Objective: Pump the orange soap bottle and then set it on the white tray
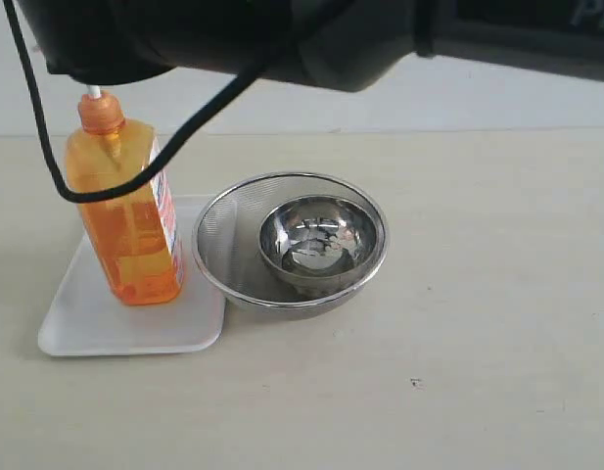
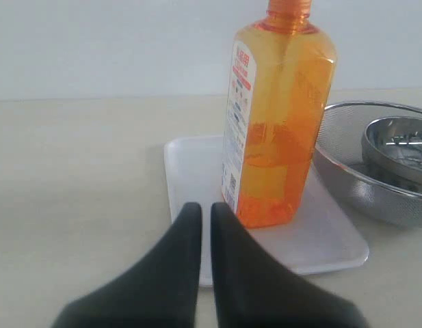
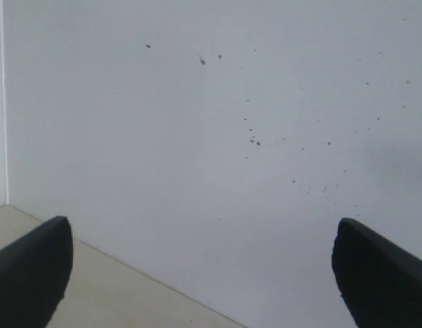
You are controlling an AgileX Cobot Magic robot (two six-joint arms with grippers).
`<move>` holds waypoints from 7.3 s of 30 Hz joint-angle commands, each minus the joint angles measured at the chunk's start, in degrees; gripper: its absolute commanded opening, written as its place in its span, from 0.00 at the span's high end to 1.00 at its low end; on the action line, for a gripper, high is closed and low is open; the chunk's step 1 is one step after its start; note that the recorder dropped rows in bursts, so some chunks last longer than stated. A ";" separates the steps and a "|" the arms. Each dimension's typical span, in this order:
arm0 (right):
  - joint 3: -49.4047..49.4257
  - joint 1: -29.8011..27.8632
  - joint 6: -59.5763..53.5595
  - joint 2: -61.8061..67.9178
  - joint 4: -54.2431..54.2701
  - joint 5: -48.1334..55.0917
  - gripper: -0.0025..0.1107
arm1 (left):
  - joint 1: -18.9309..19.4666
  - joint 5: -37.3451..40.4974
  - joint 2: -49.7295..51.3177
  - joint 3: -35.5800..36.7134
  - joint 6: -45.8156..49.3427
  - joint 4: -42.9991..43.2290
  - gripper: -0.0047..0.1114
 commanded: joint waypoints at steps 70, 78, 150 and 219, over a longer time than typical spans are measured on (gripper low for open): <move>6.19 -9.82 -27.30 -18.59 13.13 -25.73 0.98 | 0.10 0.06 -0.19 0.22 0.36 -0.65 0.92; 12.61 -10.25 -26.84 -23.60 12.81 -25.11 0.98 | 0.10 0.06 -0.19 0.22 0.36 -0.65 0.92; 49.69 -10.25 -23.24 -52.57 13.13 8.44 0.98 | 0.10 0.06 -0.19 0.22 0.36 -0.65 0.92; 54.11 -10.25 -7.64 -52.57 13.13 32.18 0.98 | 0.10 0.06 -0.19 0.22 0.36 -0.65 0.92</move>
